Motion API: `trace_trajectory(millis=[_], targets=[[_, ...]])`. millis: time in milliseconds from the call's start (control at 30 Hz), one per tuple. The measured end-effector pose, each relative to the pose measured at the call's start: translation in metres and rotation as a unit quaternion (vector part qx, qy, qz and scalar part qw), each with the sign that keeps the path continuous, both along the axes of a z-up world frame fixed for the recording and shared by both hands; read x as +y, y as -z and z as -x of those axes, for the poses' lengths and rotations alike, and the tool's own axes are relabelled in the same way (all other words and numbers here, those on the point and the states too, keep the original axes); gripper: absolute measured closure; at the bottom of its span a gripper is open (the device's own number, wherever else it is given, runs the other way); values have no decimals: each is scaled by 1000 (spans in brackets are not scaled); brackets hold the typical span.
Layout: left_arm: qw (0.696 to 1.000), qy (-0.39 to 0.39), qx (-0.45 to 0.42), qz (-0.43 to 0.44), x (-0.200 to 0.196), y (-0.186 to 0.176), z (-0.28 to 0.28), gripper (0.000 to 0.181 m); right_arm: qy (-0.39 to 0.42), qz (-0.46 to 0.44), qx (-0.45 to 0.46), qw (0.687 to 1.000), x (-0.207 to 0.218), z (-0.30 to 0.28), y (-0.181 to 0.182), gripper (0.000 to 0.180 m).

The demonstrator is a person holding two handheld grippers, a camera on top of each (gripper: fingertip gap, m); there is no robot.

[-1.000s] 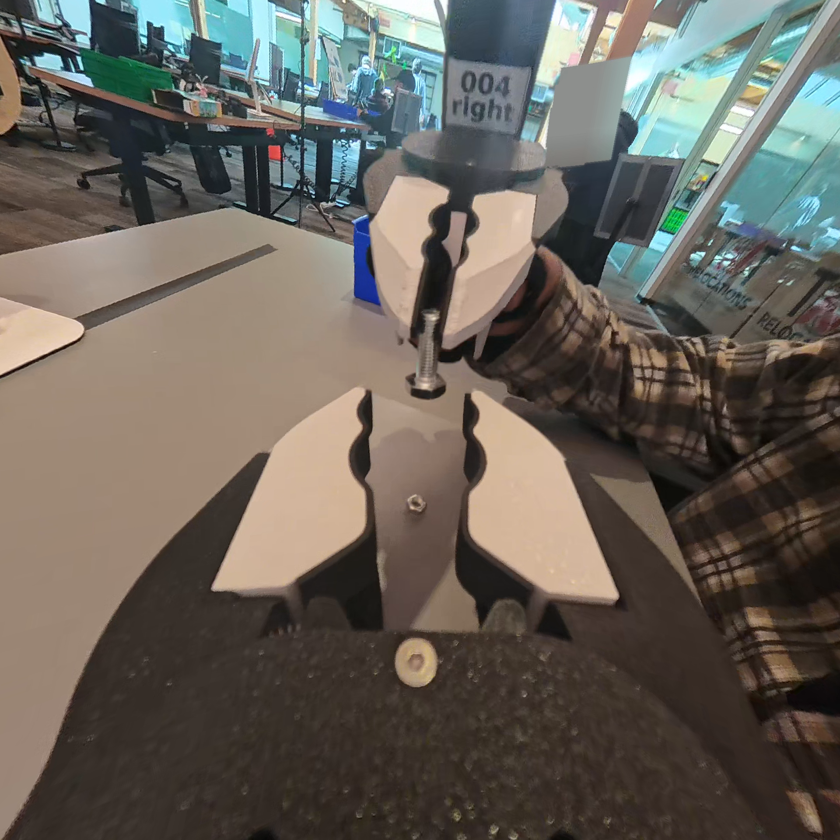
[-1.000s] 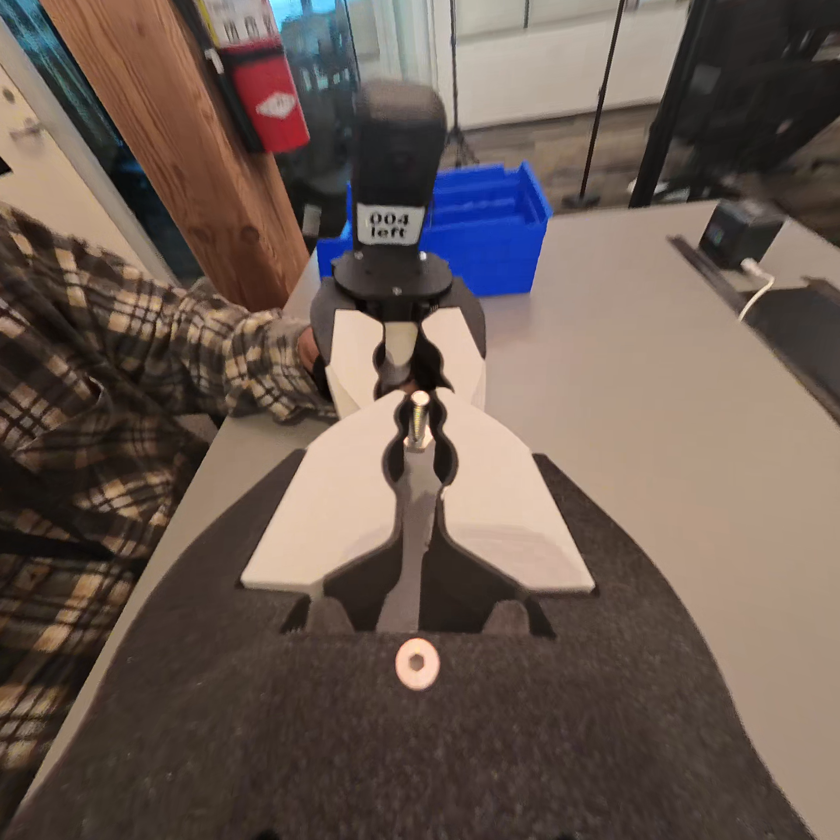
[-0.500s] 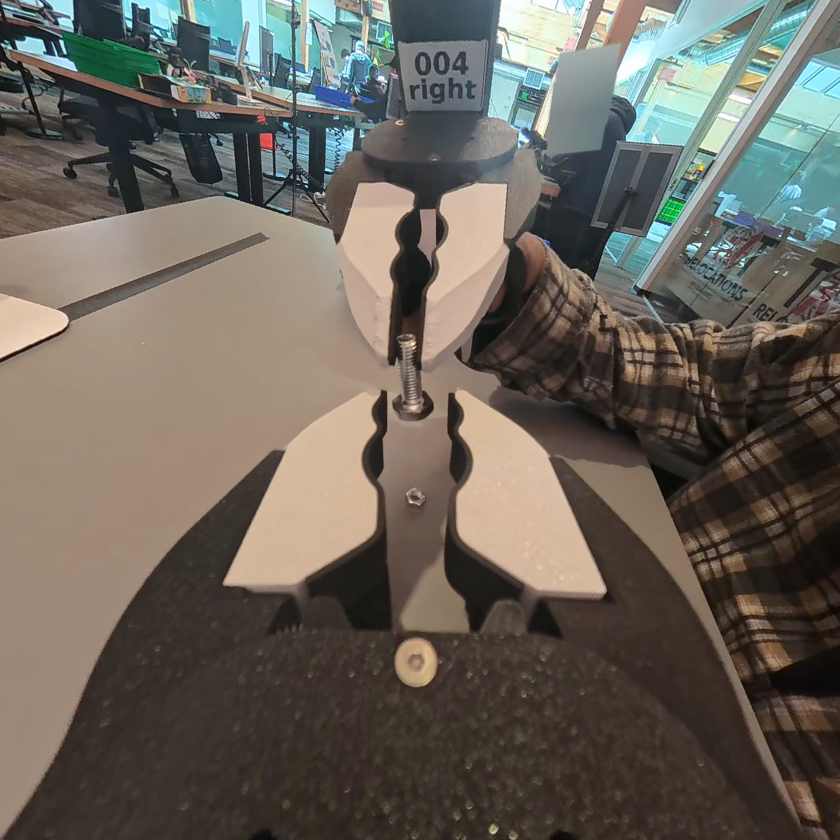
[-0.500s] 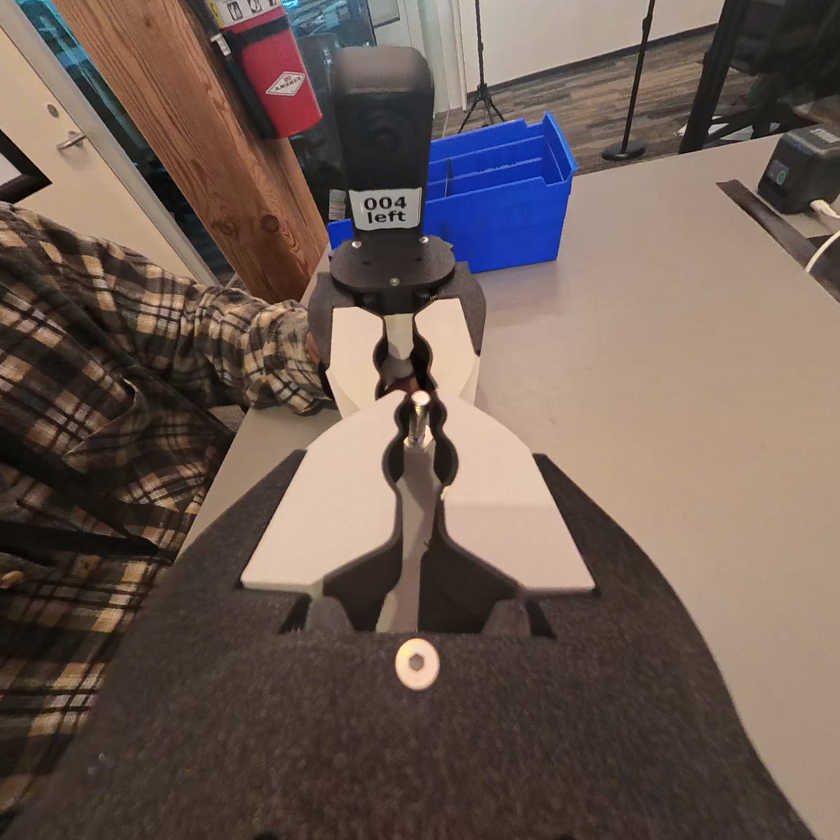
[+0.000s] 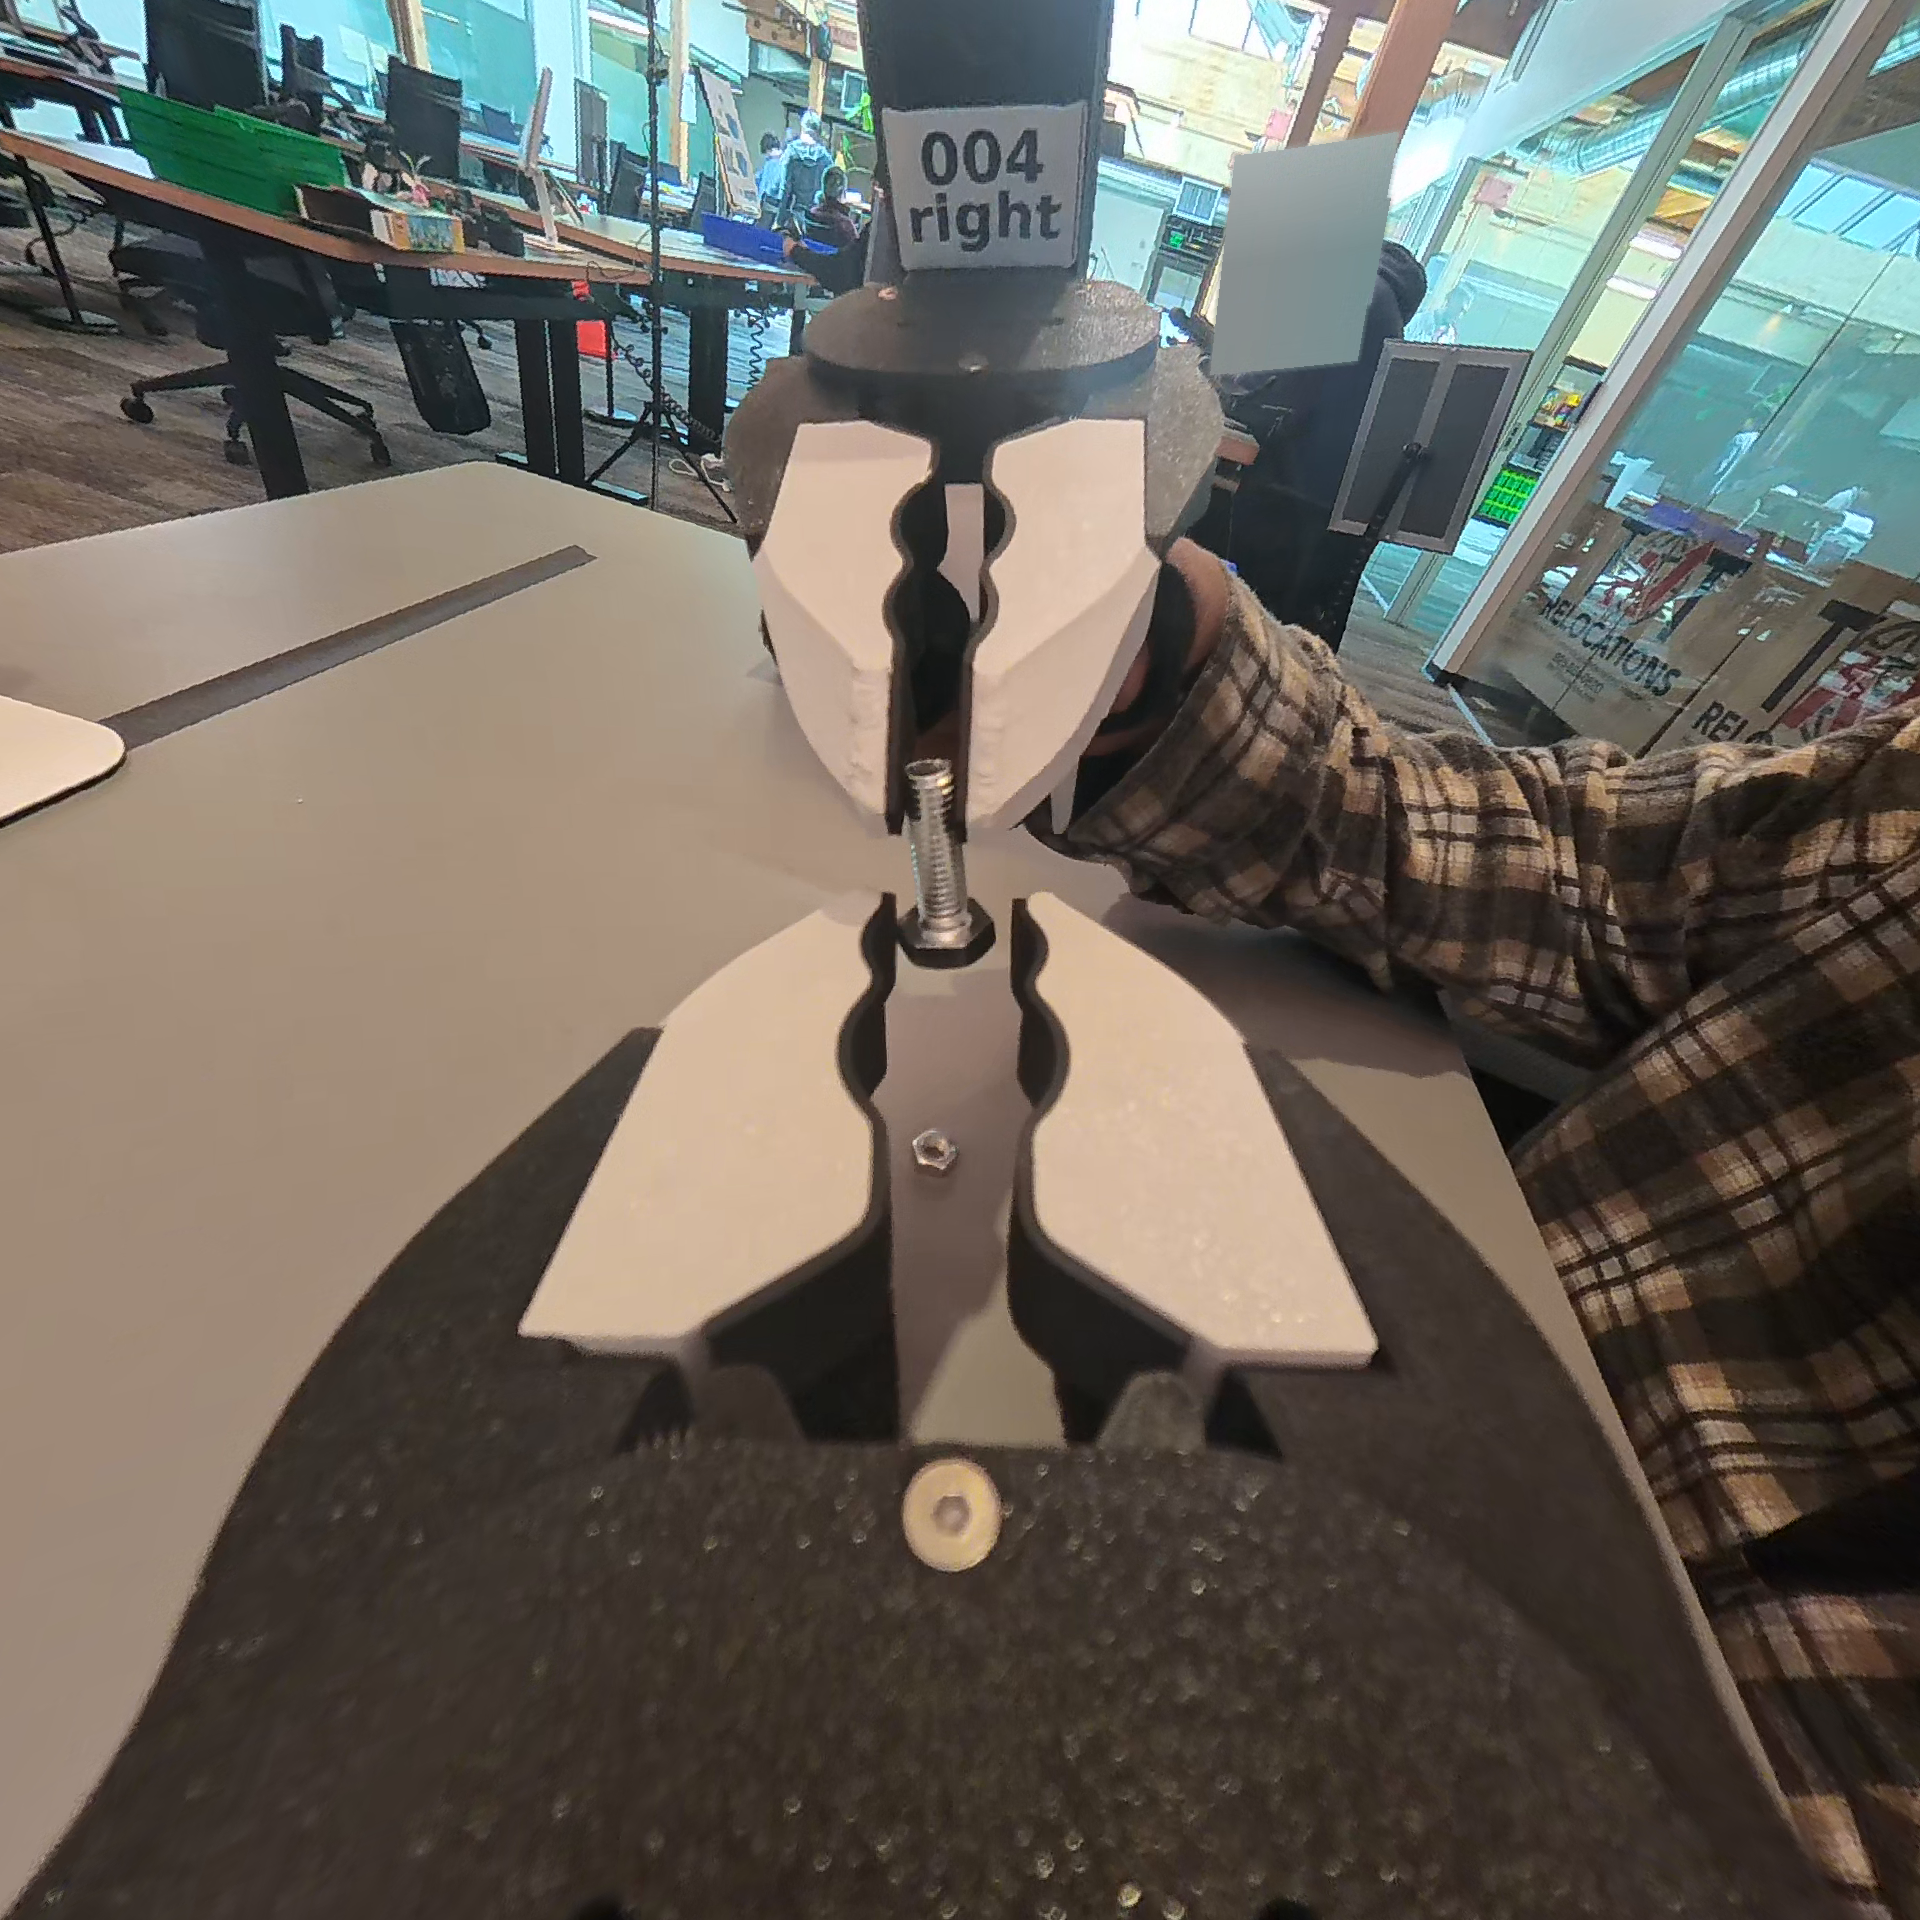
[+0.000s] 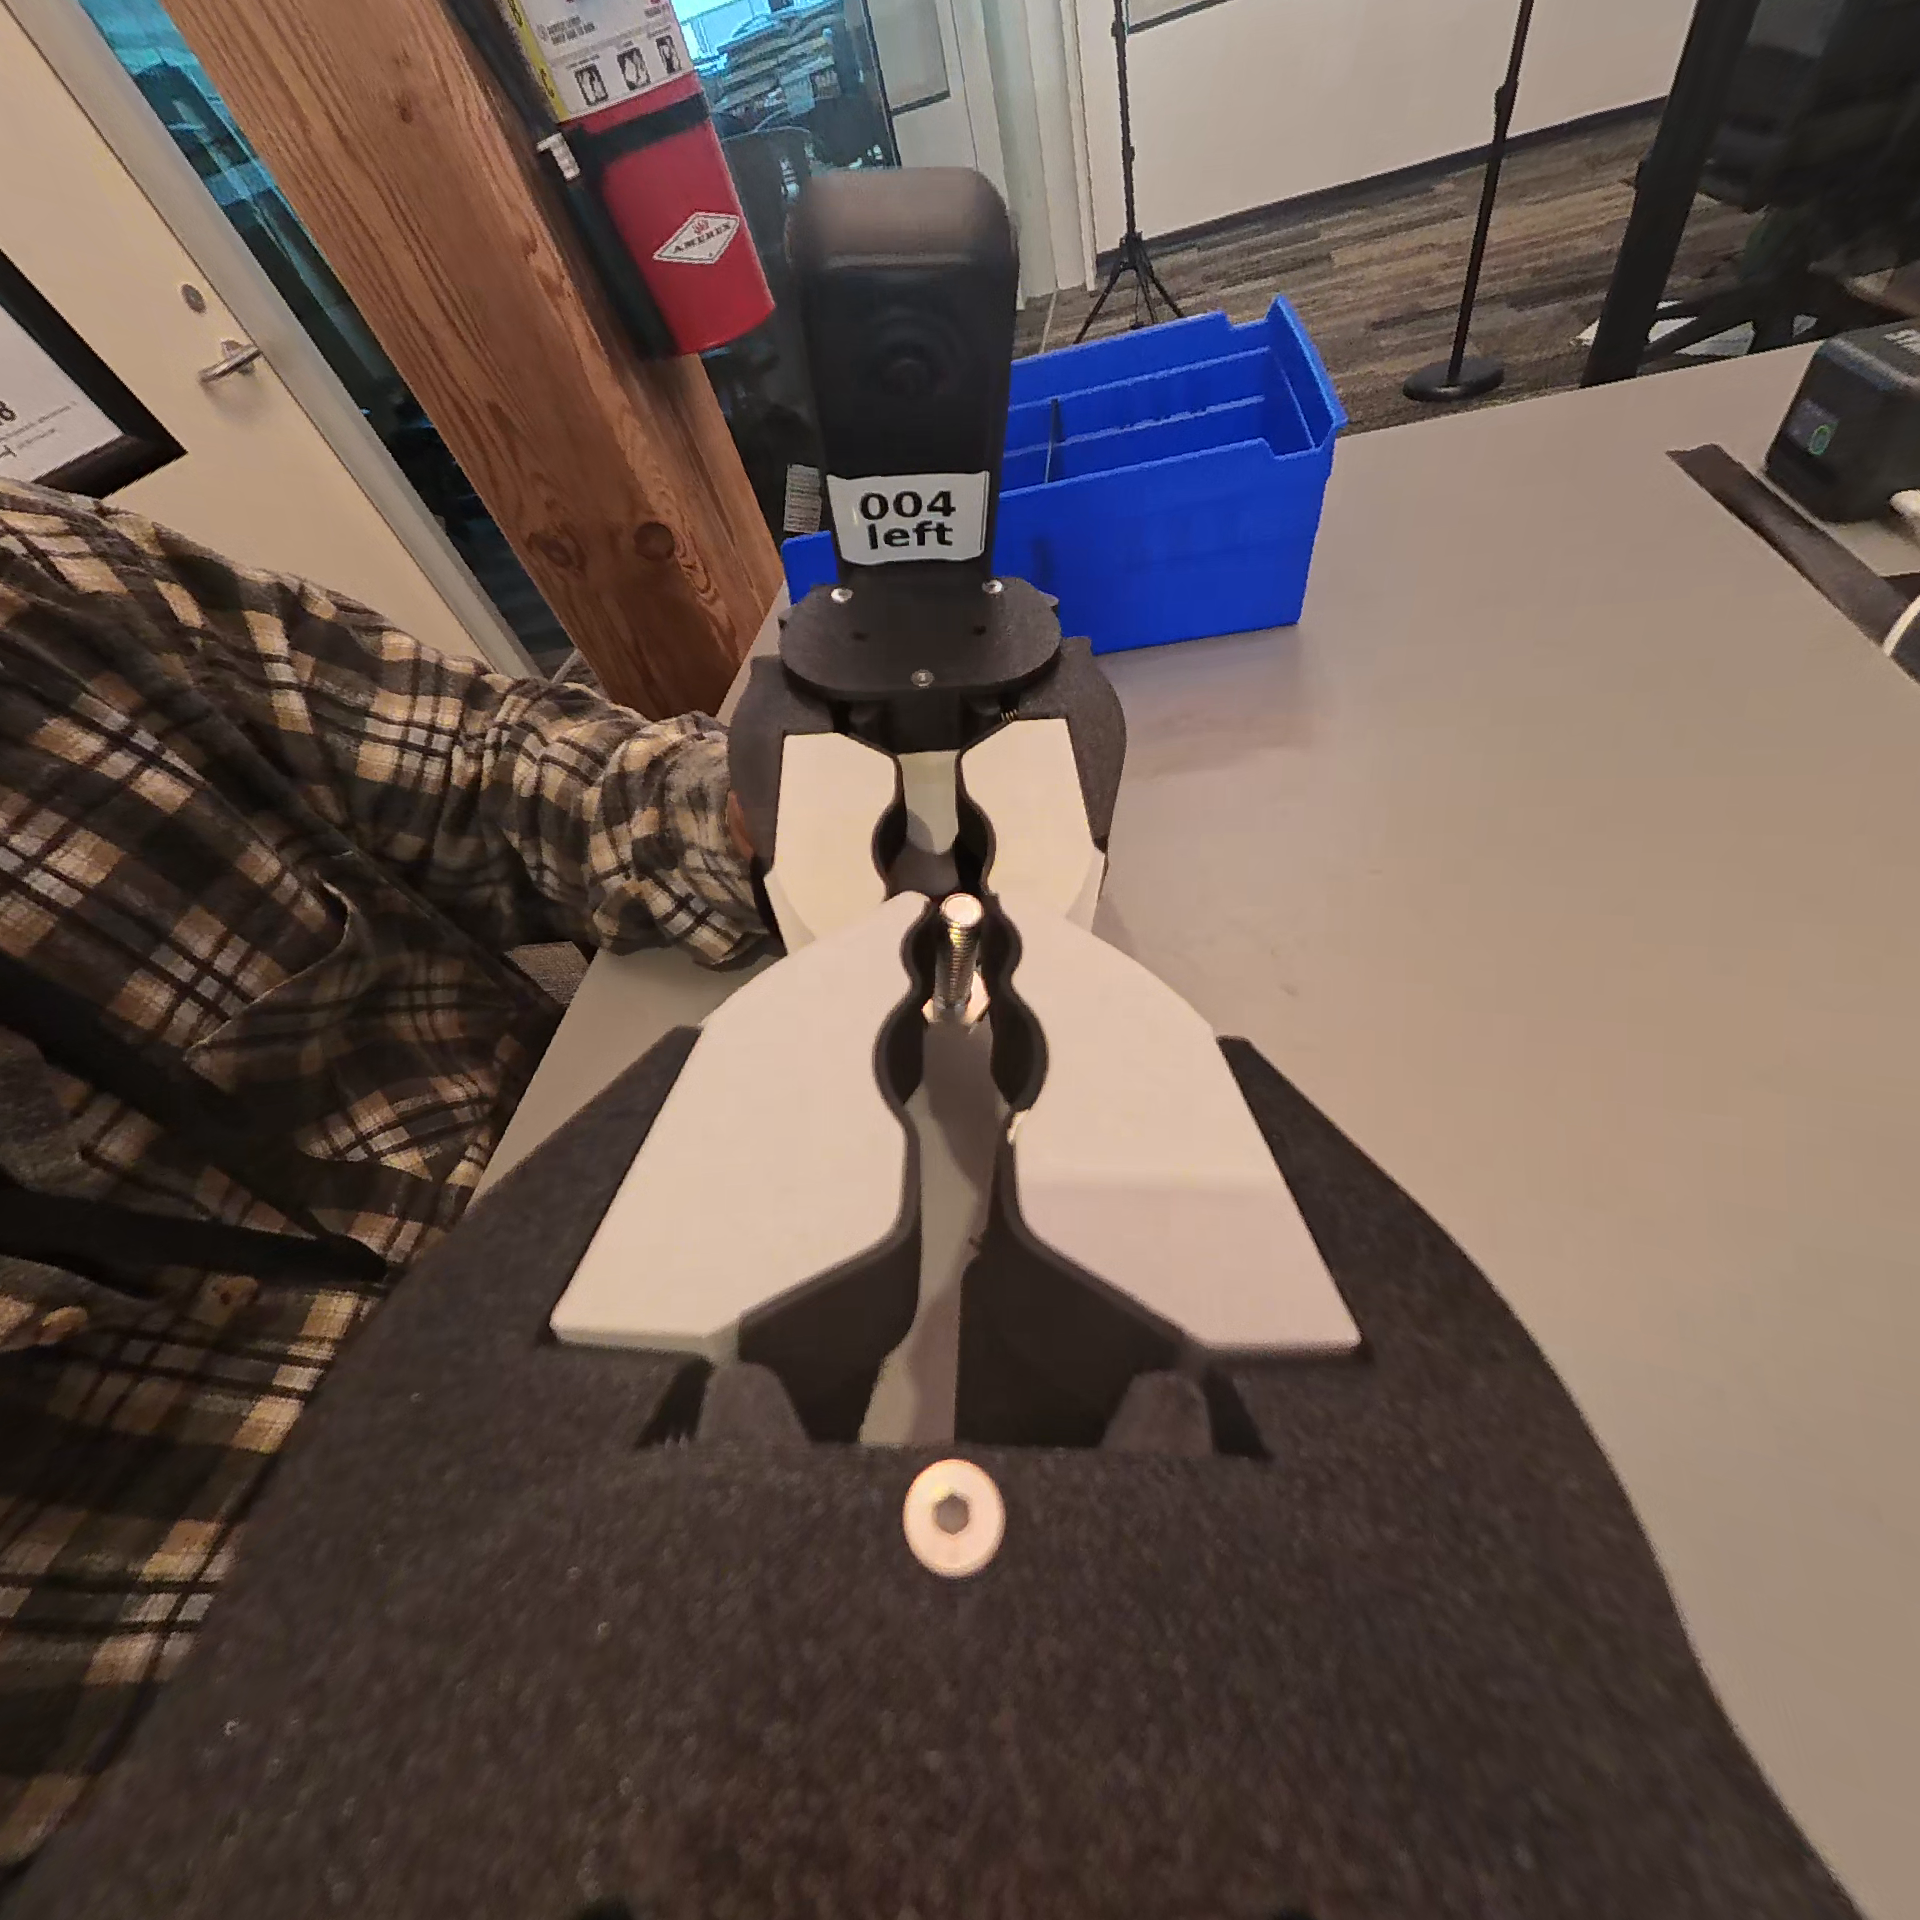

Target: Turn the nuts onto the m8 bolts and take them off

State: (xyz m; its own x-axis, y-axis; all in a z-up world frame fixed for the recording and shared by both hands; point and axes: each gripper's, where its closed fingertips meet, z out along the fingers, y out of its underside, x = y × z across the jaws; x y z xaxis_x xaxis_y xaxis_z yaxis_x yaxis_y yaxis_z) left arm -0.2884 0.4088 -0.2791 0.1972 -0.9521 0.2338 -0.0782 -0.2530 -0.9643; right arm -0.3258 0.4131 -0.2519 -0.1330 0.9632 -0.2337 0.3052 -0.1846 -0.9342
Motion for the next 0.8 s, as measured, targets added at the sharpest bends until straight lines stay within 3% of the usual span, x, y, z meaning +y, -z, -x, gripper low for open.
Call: trace_trajectory(millis=[800], targets=[[1000,-1,-11,0,-1,-3,0,164,-21,-61,31,997,-6,-1,-6,172]])
